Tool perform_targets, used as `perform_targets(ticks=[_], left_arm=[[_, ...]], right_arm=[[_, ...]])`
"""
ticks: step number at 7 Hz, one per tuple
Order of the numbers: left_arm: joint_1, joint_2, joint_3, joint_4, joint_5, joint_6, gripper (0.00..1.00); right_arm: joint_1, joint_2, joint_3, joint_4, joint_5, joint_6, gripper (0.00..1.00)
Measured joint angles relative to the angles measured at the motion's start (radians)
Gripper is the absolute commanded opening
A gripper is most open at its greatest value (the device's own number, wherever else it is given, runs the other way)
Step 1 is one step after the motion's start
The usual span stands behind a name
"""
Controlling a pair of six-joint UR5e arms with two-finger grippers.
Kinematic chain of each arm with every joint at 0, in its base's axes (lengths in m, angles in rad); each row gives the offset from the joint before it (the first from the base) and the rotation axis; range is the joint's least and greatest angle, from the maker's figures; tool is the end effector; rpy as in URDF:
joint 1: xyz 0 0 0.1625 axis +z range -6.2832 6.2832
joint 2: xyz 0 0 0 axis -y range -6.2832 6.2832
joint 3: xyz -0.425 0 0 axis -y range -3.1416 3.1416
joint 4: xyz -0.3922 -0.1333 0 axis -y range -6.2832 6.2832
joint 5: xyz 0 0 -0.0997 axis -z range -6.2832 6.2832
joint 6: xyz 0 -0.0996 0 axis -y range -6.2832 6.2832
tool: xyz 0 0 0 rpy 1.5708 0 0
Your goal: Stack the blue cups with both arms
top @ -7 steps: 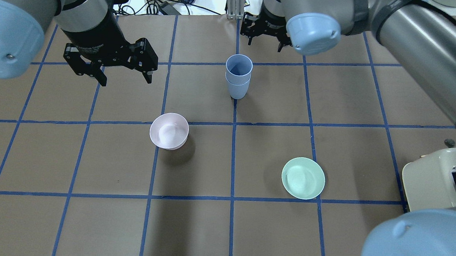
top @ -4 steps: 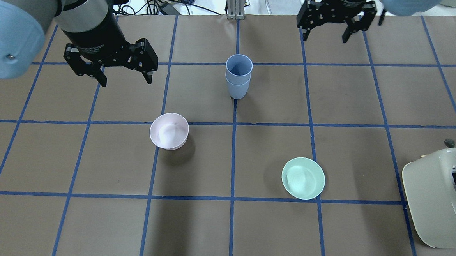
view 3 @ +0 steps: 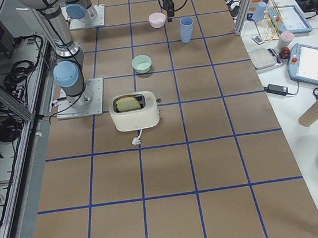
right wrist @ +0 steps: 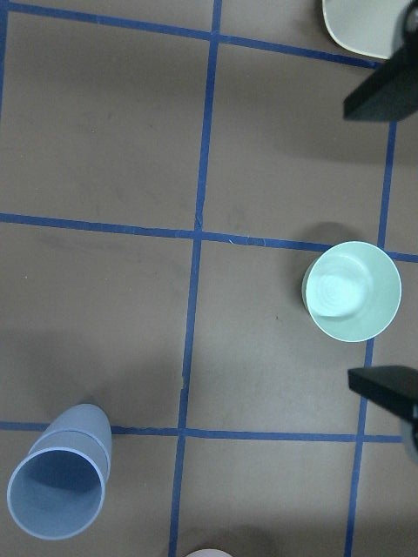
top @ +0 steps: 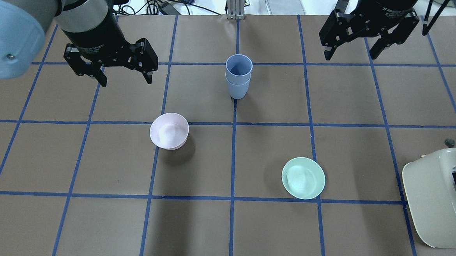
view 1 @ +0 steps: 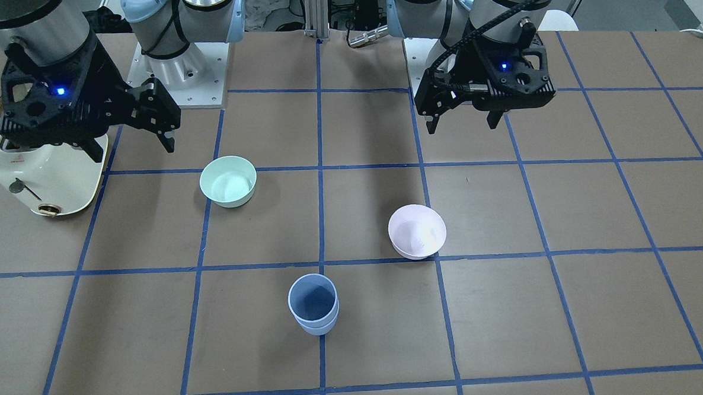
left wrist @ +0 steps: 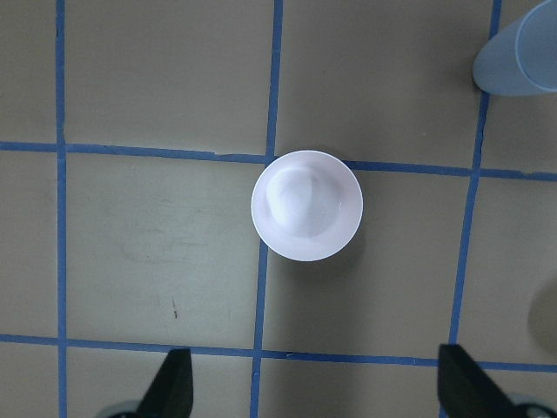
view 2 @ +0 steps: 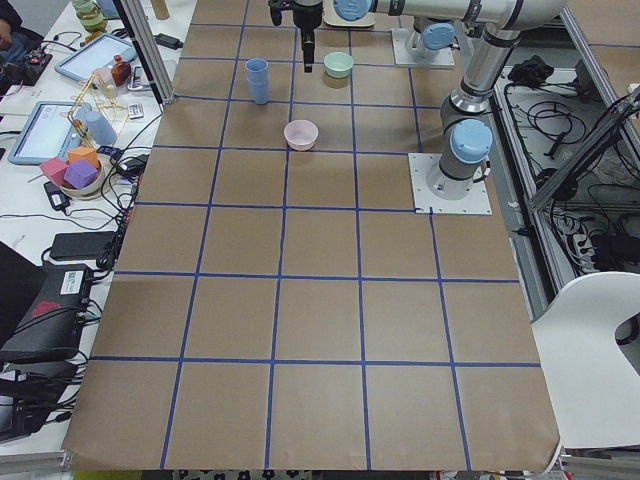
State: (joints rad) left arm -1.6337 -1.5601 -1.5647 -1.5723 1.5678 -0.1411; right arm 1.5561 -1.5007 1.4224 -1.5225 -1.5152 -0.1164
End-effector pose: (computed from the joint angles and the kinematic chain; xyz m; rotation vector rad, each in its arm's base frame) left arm -0.1641 -0.4794 0.4960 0.1226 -3.1346 0.0234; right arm 0.1311 -0.5254 0.5207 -0.1582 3.0836 -0.0519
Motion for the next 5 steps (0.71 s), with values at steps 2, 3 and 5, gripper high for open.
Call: perform_targets(ticks=[2,3,5], left_arm=[[0.000,0.000,0.000,0.000,0.000,0.000,1.00],[0.000,-0.001,0.001,0.000,0.000,0.000,1.00],[0.000,-0.002,0.001,0.000,0.000,0.000,1.00]], right_arm=[[-0.008,0.001,0.017,-0.033,-0.003,-0.016,1.00],[-0.009,0.001,0.018,-0.035,-0.003,-0.016,1.00],[-0.011,0.001,0.018,-0.034,-0.005,-0.017,1.00]])
